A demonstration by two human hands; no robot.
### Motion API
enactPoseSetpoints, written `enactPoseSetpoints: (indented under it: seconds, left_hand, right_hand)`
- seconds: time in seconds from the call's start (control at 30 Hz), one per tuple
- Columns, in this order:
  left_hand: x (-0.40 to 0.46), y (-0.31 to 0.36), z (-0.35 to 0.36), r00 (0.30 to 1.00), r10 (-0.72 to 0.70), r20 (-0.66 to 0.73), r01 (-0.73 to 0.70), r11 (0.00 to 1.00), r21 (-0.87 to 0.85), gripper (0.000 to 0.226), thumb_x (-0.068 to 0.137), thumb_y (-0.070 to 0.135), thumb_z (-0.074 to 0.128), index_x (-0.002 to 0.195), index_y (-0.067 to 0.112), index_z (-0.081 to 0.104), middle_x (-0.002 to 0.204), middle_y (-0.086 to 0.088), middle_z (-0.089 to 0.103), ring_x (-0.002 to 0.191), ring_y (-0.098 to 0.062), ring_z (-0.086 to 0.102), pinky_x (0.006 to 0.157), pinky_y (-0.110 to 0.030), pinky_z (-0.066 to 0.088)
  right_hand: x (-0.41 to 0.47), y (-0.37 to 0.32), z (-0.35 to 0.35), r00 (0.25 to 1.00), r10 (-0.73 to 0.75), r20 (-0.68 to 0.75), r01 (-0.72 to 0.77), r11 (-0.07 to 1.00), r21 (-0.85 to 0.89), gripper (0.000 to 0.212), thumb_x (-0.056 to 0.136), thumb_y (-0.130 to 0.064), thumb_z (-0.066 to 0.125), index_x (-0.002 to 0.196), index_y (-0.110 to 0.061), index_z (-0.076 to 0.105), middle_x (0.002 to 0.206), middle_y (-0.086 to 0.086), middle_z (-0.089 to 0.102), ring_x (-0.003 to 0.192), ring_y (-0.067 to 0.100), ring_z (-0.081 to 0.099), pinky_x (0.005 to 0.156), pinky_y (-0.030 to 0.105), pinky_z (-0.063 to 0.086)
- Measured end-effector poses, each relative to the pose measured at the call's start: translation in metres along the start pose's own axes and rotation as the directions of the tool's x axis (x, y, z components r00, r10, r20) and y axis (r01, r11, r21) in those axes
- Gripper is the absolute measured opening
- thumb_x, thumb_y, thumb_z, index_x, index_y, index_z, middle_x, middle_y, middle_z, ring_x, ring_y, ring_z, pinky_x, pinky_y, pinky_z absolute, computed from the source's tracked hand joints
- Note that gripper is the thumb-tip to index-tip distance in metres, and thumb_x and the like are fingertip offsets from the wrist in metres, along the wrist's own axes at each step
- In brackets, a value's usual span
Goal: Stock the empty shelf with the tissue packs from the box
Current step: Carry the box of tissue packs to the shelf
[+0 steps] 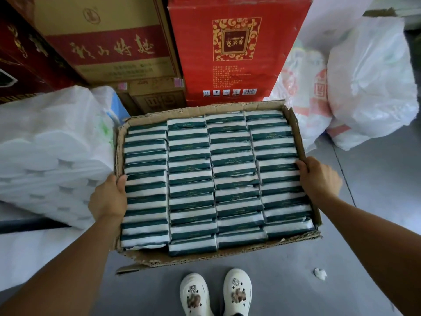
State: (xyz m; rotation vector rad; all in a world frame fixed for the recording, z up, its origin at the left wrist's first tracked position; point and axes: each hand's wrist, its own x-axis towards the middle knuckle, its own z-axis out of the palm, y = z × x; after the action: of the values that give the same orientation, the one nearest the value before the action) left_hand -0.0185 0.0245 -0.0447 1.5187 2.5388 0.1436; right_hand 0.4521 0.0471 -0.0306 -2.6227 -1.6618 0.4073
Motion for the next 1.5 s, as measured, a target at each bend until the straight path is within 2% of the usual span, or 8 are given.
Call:
enactPoseSetpoints:
  seconds: [0.23, 0.33, 0.53, 0.7, 0.87, 1.13, 1.27, 1.5]
  left_hand:
    - [-0.014, -0.002, -0.015, 0.998, 0.063, -0.019, -0.062, 0.998, 0.020, 0.044, 0.103, 0.035, 0.040, 0.084, 0.000, 0.058, 0.078, -0.026, 0.063, 0.072, -0.042, 0.058, 0.060, -0.038, 0.036]
    - [-0.028, -0.003, -0.036, 0.998, 0.064, -0.024, -0.064, 0.998, 0.005, 0.042, 0.101, 0.034, 0.047, 0.072, 0.005, 0.055, 0.068, -0.021, 0.060, 0.060, -0.030, 0.047, 0.055, -0.034, 0.034]
    - [-0.061, -0.004, -0.092, 0.999, 0.024, -0.031, -0.025, 0.999, -0.038, 0.047, 0.098, 0.042, 0.049, 0.058, 0.016, 0.049, 0.056, -0.005, 0.051, 0.054, -0.028, 0.048, 0.049, -0.026, 0.032]
    - [-0.087, -0.008, -0.148, 0.999, 0.020, -0.035, -0.023, 0.994, -0.110, 0.044, 0.098, 0.040, 0.052, 0.062, 0.016, 0.052, 0.061, -0.007, 0.054, 0.056, -0.029, 0.050, 0.051, -0.030, 0.039]
    - [-0.104, -0.006, -0.214, 1.000, -0.017, -0.020, 0.012, 0.971, -0.240, 0.041, 0.098, 0.031, 0.055, 0.061, 0.014, 0.046, 0.060, -0.005, 0.051, 0.059, -0.026, 0.050, 0.051, -0.029, 0.032]
    - [-0.114, -0.038, -0.300, 0.997, 0.052, -0.065, -0.069, 0.954, -0.292, 0.048, 0.094, 0.020, 0.063, 0.053, 0.021, 0.039, 0.051, -0.002, 0.046, 0.051, -0.025, 0.050, 0.053, -0.030, 0.034]
    - [-0.128, -0.056, -0.331, 0.992, -0.089, -0.086, 0.060, 0.954, -0.295, 0.038, 0.093, 0.030, 0.062, 0.059, 0.016, 0.053, 0.061, -0.006, 0.057, 0.061, -0.029, 0.056, 0.053, -0.029, 0.036]
    - [-0.169, -0.088, -0.366, 0.937, -0.320, -0.140, 0.255, 0.900, -0.353, 0.031, 0.097, 0.034, 0.054, 0.076, 0.013, 0.062, 0.078, -0.010, 0.064, 0.077, -0.033, 0.060, 0.066, -0.036, 0.046]
  right_hand:
    - [-0.006, 0.013, -0.017, 0.999, -0.040, -0.012, 0.039, 0.997, -0.059, 0.035, 0.099, -0.043, 0.043, 0.081, -0.015, 0.053, 0.072, 0.006, 0.052, 0.066, 0.030, 0.047, 0.059, 0.033, 0.036]
    - [-0.012, 0.023, -0.040, 0.998, -0.061, -0.008, 0.061, 0.998, -0.034, 0.037, 0.096, -0.044, 0.048, 0.074, -0.015, 0.056, 0.068, 0.005, 0.056, 0.067, 0.031, 0.052, 0.057, 0.032, 0.037]
    - [-0.041, 0.026, -0.107, 1.000, 0.015, 0.004, -0.015, 0.999, 0.030, 0.038, 0.092, -0.043, 0.055, 0.066, -0.015, 0.057, 0.063, 0.001, 0.055, 0.066, 0.029, 0.054, 0.057, 0.030, 0.038]
    - [-0.065, 0.024, -0.168, 1.000, 0.025, 0.001, -0.025, 0.994, 0.111, 0.036, 0.090, -0.041, 0.059, 0.066, -0.014, 0.059, 0.064, 0.001, 0.057, 0.066, 0.029, 0.054, 0.055, 0.029, 0.037]
    - [-0.088, 0.010, -0.228, 0.999, -0.047, -0.010, 0.048, 0.995, 0.087, 0.035, 0.092, -0.043, 0.055, 0.068, -0.019, 0.062, 0.066, 0.000, 0.058, 0.065, 0.027, 0.055, 0.058, 0.030, 0.039]
    - [-0.120, -0.029, -0.290, 0.988, -0.143, -0.067, 0.148, 0.985, 0.084, 0.034, 0.092, -0.044, 0.056, 0.068, -0.020, 0.061, 0.068, 0.004, 0.060, 0.066, 0.029, 0.056, 0.059, 0.032, 0.044]
    - [-0.129, -0.059, -0.312, 0.973, -0.220, -0.075, 0.227, 0.969, 0.097, 0.035, 0.093, -0.045, 0.054, 0.067, -0.022, 0.059, 0.070, 0.005, 0.061, 0.066, 0.028, 0.056, 0.057, 0.031, 0.044]
    - [-0.137, -0.120, -0.335, 0.902, -0.419, -0.107, 0.427, 0.902, 0.069, 0.043, 0.093, -0.049, 0.046, 0.063, -0.020, 0.056, 0.064, 0.004, 0.058, 0.063, 0.029, 0.055, 0.058, 0.031, 0.044]
